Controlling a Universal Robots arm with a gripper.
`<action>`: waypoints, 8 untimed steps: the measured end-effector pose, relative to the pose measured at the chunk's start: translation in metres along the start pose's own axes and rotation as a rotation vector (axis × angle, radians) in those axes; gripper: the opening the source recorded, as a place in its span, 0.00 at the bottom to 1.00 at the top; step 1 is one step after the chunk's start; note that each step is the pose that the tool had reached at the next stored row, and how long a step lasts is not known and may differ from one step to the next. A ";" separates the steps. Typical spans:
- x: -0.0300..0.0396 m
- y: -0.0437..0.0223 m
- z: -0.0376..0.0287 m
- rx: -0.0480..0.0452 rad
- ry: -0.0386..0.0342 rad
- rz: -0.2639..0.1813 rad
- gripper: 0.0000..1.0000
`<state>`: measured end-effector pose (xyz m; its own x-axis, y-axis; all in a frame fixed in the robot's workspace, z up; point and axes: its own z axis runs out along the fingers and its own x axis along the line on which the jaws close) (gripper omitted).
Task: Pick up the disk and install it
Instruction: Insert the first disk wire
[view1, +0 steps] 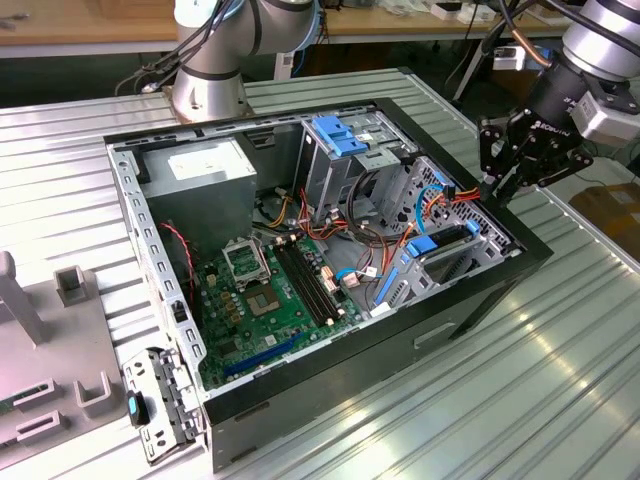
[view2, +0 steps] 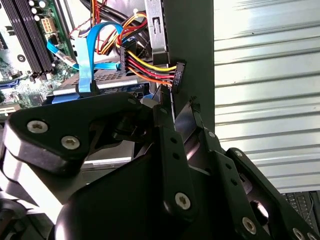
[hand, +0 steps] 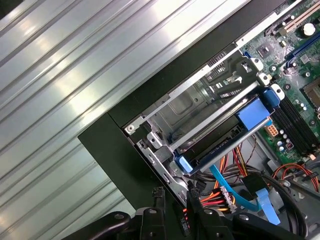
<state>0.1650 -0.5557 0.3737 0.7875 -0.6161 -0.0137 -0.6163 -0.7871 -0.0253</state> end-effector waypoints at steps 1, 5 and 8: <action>0.0000 0.0000 0.0000 0.0000 0.0000 0.000 0.31; 0.0000 0.0000 0.0000 0.0000 0.0000 0.000 0.31; -0.0017 -0.0018 0.0021 0.0012 -0.0025 -0.149 0.31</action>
<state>0.1648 -0.5532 0.3716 0.8705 -0.4921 -0.0122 -0.4922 -0.8700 -0.0285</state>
